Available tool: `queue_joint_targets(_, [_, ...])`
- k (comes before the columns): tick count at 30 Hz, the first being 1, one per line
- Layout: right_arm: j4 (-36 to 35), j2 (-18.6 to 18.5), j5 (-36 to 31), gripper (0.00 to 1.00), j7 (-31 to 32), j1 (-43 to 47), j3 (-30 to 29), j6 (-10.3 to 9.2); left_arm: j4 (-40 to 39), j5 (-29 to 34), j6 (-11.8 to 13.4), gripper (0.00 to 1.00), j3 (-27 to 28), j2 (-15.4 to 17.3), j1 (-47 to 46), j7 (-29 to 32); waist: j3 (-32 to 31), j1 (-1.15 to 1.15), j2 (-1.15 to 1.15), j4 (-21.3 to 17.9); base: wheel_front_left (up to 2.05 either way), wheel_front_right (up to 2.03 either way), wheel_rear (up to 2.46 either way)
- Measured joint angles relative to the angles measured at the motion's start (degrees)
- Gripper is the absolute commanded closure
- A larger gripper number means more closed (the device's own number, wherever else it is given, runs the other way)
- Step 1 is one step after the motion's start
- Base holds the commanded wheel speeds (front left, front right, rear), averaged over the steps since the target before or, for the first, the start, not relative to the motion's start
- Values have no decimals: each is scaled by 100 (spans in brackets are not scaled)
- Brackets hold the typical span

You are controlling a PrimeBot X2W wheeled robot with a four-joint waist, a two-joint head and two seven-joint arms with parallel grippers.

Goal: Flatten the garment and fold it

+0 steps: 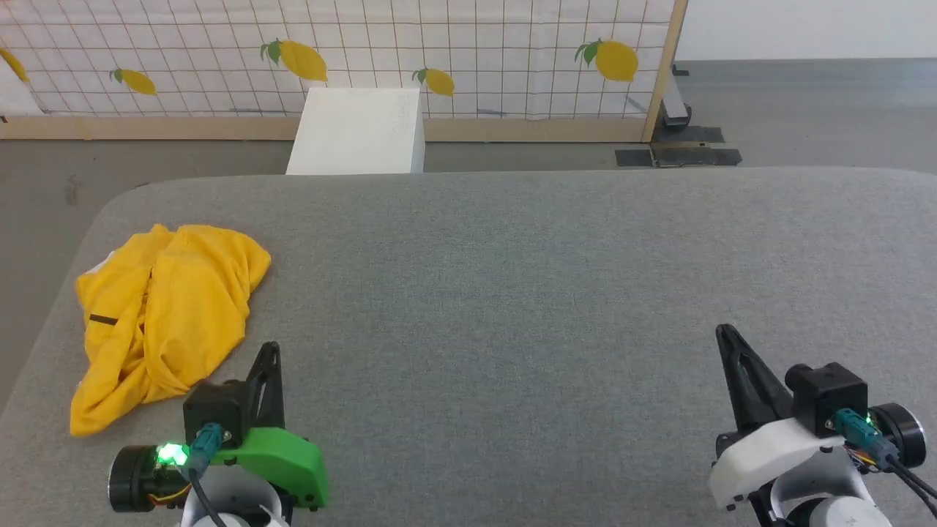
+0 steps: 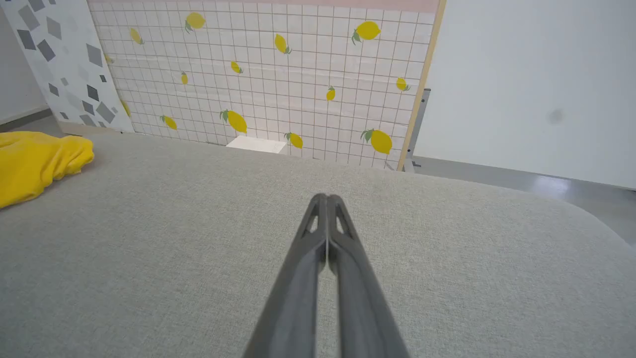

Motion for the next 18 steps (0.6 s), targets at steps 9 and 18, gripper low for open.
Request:
queue_joint_targets(9, [0,0,0,100,0,0,0,0,0,0,0,100,-1,0,0,1,0,0,0,0,0,0,0])
queue_joint_targets(18, [0,0,0,100,0,0,2,0,0,0,0,100,1,0,0,0,0,0,0,0,0,0,0])
